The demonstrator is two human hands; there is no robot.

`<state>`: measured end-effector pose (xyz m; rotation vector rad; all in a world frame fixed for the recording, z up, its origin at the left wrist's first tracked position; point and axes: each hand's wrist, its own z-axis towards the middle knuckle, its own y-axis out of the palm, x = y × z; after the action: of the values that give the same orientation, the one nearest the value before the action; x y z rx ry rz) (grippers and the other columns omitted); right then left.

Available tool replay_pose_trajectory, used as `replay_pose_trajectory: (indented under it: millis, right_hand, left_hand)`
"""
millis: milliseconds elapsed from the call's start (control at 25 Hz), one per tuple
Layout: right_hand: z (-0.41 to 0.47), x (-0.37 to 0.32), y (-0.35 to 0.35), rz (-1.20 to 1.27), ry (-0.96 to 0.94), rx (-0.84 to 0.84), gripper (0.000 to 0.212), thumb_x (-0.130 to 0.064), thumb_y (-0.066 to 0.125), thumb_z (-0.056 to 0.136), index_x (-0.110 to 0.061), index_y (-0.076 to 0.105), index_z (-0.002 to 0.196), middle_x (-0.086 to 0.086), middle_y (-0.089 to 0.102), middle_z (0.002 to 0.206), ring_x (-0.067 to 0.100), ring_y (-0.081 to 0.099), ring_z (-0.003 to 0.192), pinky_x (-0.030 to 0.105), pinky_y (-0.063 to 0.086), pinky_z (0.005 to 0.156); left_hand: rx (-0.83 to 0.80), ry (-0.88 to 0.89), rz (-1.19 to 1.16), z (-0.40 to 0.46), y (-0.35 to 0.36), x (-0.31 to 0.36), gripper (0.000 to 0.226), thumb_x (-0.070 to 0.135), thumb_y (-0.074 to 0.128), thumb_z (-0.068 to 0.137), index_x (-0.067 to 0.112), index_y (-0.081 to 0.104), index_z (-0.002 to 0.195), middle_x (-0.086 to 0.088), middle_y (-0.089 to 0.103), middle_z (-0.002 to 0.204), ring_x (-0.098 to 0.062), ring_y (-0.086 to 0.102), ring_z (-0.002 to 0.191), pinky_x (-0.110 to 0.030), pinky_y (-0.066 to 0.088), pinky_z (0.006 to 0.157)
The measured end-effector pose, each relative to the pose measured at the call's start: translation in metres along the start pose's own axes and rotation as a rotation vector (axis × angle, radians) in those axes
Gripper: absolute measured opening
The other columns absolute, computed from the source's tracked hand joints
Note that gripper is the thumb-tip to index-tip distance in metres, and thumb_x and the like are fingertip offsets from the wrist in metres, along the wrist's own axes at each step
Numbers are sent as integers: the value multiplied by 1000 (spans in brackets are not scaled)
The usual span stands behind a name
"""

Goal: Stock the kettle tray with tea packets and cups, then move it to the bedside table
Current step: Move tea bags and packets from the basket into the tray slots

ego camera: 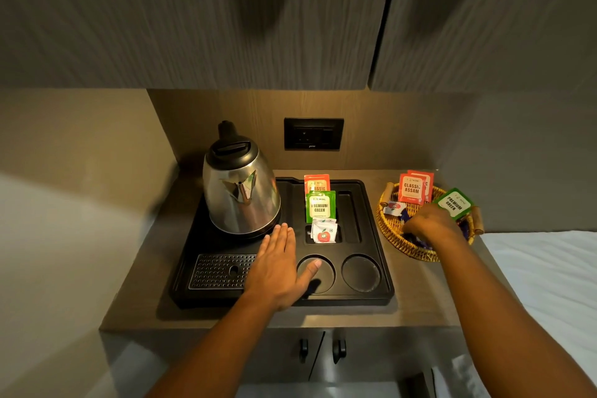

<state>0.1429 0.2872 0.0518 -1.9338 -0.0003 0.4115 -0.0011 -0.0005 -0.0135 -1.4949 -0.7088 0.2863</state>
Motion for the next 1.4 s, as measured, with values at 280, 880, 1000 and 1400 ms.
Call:
replay_pose_trajectory:
  millis: [280,880,1000,1400]
  right_hand:
    - [-14,-76,-5,124,-190,-9,29,-33,81,69,-15,59,67,6,62,70,22,59,62,30,44,53]
    - [-2,-121,26,110,-197,-29,28,-23,86,68,-8,62,71,11,66,71,28,68,69,41,58,74]
    - [-3,-68,-9,68,-244,141,25,-26,80,72,-7,65,77,10,65,74,27,62,68,33,49,58]
    - [6,39,-28,-257,22,52,52,-38,85,64,-14,55,99,4,57,85,21,61,95,36,54,78]
  left_hand:
    - [8,2,-3,1,1,0,102,85,-2,80,16,-5,156,-3,-8,165,-16,-14,150,-39,-3,123]
    - [20,3,-32,0,-1,1,100,83,2,82,16,-4,156,-2,-8,165,-14,-14,150,-37,-4,122]
    - [21,-1,-27,0,0,1,100,84,0,82,16,-5,156,-2,-8,165,-15,-13,150,-36,-4,122]
    - [0,-1,-6,-3,-5,4,104,84,-5,79,15,-6,156,-5,-8,165,-17,-12,150,-39,-2,123]
